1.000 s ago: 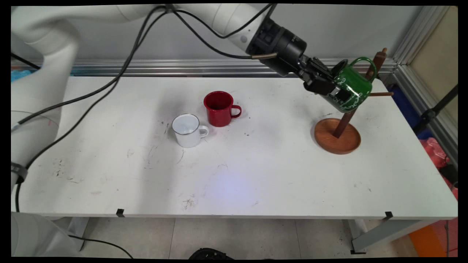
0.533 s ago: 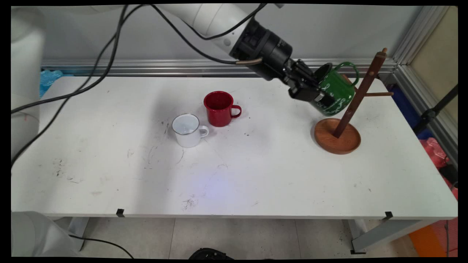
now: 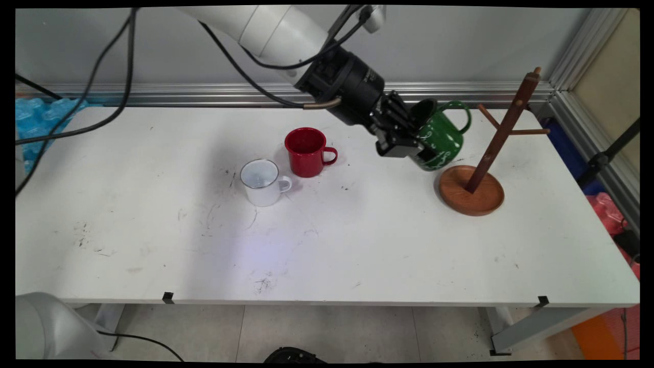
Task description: Place the picked object on the table
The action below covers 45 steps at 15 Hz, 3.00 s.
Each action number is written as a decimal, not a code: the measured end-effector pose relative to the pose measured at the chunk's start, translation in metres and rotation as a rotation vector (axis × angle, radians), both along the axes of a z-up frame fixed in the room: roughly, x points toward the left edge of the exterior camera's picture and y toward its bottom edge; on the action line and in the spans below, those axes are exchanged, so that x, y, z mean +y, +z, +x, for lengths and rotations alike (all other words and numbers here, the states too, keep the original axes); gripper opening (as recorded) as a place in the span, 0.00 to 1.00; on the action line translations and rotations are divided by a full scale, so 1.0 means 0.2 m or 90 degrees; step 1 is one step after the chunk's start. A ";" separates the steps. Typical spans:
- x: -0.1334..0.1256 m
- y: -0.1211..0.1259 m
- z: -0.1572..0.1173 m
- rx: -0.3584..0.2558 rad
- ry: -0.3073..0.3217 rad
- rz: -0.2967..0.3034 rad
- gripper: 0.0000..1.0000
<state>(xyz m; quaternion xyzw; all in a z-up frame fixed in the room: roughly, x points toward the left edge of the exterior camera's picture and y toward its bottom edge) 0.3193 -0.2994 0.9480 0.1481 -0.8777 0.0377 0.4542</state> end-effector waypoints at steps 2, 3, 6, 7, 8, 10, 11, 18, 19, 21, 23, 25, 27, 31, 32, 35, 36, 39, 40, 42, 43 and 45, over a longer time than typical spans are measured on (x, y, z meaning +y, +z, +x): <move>0.05 0.01 0.01 -0.032 0.019 -0.012 0.00; 0.07 0.01 0.02 -0.046 0.027 -0.016 0.00; 0.12 0.01 0.03 -0.081 0.044 -0.023 0.00; 0.15 0.01 0.03 -0.098 0.051 -0.025 0.00; 0.17 0.01 0.04 -0.113 0.057 -0.026 0.00; 0.20 0.00 0.04 -0.138 0.067 -0.027 0.00; 0.21 0.00 0.05 -0.156 0.073 -0.028 0.00; 0.32 -0.05 0.07 -0.268 0.091 -0.017 0.00; 0.33 -0.06 0.07 -0.281 0.092 -0.014 0.00; 0.35 -0.09 0.08 -0.307 0.095 -0.008 0.00; 0.37 -0.11 0.08 -0.332 0.098 -0.002 0.00; 0.38 -0.15 0.08 -0.357 0.100 0.005 0.00; 0.41 -0.19 0.07 -0.385 0.102 0.016 0.00; 0.45 -0.29 0.06 -0.425 0.104 0.032 0.00; 0.46 -0.32 0.06 -0.435 0.104 0.036 0.00; 0.48 -0.40 0.06 -0.461 0.103 0.043 0.00; 0.49 -0.43 0.06 -0.468 0.102 0.045 0.00; 0.51 -0.50 0.06 -0.483 0.099 0.049 0.00; 0.52 -0.52 0.05 -0.485 0.098 0.050 0.00; 0.52 -0.55 0.04 -0.486 0.095 0.049 0.00; 0.53 -0.56 0.04 -0.485 0.094 0.048 0.00; 0.53 -0.59 0.03 -0.486 0.091 0.046 0.00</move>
